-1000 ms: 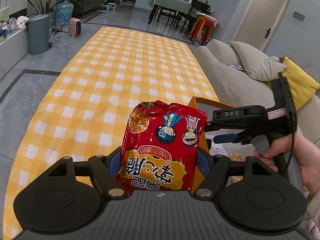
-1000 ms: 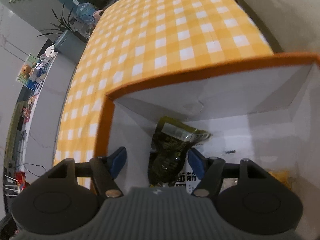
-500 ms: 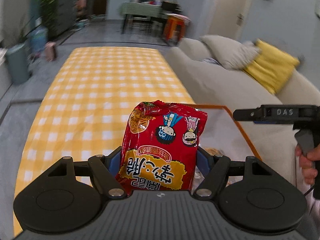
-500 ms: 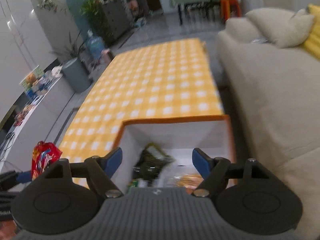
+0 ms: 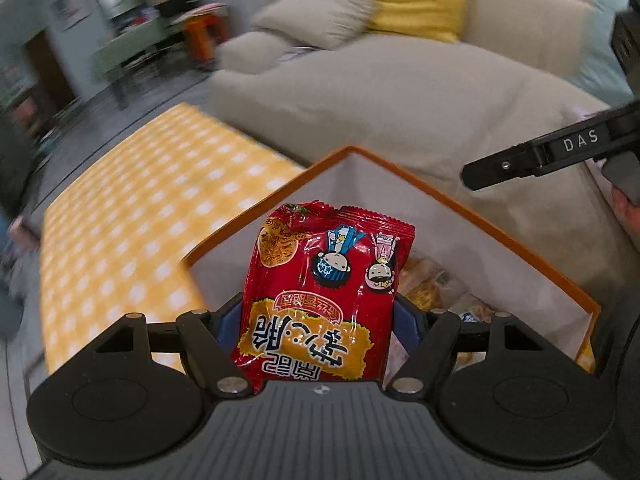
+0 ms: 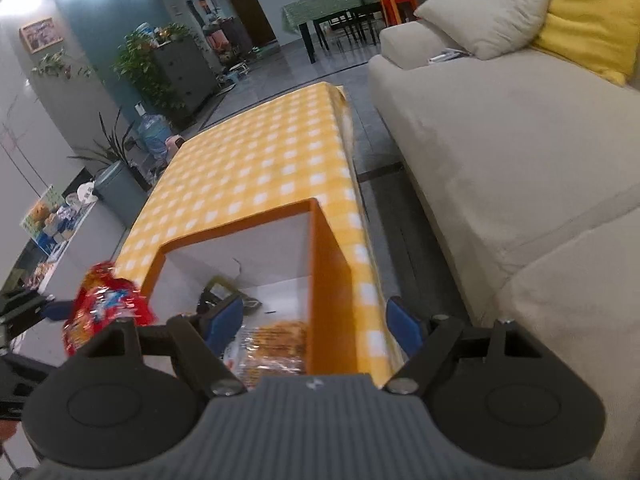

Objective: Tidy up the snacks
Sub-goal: 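Lower the red snack bag into the box with the left tool, then open the left tool to release the red snack bag into the box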

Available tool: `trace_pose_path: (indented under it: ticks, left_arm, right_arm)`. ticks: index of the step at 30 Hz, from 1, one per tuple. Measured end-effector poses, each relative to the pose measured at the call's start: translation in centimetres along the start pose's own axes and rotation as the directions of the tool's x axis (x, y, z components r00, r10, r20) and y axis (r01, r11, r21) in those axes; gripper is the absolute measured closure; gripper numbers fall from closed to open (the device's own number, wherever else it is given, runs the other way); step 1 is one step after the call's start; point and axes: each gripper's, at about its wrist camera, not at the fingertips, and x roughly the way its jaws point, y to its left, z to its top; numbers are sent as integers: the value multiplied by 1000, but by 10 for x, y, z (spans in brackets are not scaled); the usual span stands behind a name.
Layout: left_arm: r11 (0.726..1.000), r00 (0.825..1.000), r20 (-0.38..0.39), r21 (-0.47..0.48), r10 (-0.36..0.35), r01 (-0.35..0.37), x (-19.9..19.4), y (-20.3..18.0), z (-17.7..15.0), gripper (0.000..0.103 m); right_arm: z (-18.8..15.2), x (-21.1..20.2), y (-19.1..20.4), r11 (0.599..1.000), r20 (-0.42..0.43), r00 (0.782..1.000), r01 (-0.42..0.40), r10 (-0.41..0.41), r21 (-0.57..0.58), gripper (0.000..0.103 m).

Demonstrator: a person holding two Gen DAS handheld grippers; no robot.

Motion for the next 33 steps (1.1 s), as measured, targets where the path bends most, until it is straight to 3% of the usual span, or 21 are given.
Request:
trace_pose_path:
  ticks: [3,7,12,15,18,25,29,33]
  left_arm:
    - [994,997,-31,84,-65,67,27,-4,20,18]
    - [975,988,-86,173,-128,141,65,-4,39,18]
    - [934,978,-173,313,-120,170,110,-4,46,18]
    - [915,957,-245,330,-153,231,130,-2,48,18]
    - [892,951,-254,369,-176,263,141,-5,49,18]
    - [875,951,-267,410,-157,260,173,-11,52,17]
    - [869,957,-257,435,-131,235,169,-18,48,7]
    - [847,966,-240,489,-97,206,157,-25,47,6]
  right_arm:
    - [-2,5,-16,998,-9,999,-45,45,50,26]
    - [-3,16,-30,996,-29,999,-36,39,78,26]
    - [-4,29,-49,992,-50,998,-32,38,124,26]
    - [-3,28,-57,989,-41,999,-26,33,146,26]
    - [0,29,-62,987,-25,999,-17,22,162,26]
    - [-3,35,-70,985,-46,999,-17,25,174,26]
    - [-4,40,-74,979,-60,997,-32,45,200,26]
    - [-2,36,-76,978,-45,998,-34,44,207,26]
